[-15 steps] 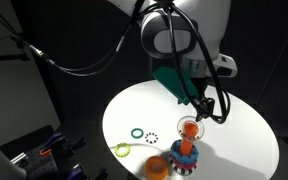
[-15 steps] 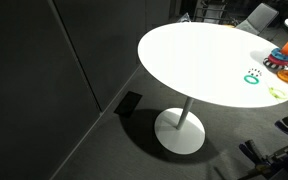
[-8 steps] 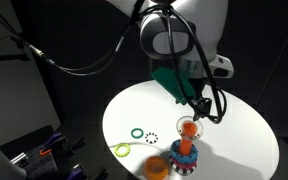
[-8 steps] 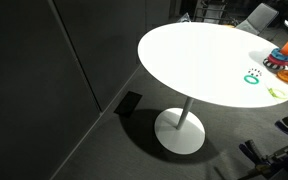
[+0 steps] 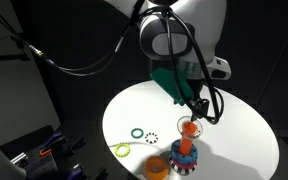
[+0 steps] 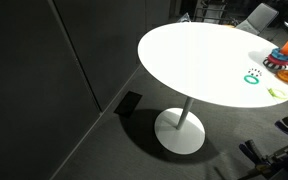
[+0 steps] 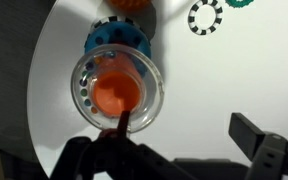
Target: Pick up the clear ring and put it on the ring holder
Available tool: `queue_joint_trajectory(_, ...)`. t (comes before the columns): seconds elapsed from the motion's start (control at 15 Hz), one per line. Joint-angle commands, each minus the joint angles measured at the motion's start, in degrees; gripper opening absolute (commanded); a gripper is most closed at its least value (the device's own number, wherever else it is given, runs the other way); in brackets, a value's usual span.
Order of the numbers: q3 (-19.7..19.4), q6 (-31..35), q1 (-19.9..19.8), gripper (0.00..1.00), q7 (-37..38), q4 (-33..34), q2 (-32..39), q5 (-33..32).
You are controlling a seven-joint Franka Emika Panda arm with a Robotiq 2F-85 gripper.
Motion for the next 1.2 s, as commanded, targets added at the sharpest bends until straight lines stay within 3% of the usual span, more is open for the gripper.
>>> queue_joint_trajectory(0.0,0.8,-1.0,-1.1,1.00,-1.7,-0.4,-0.7,0.9)
queue_joint_trajectory(0.73,0.4,-2.0,-0.6,1.00,-1.9,-3.2,-3.8,-0.1)
queue_joint_trajectory(1.13,-0.5,-7.0,0.3,1.00,-1.7,-5.0,-7.0,-3.7)
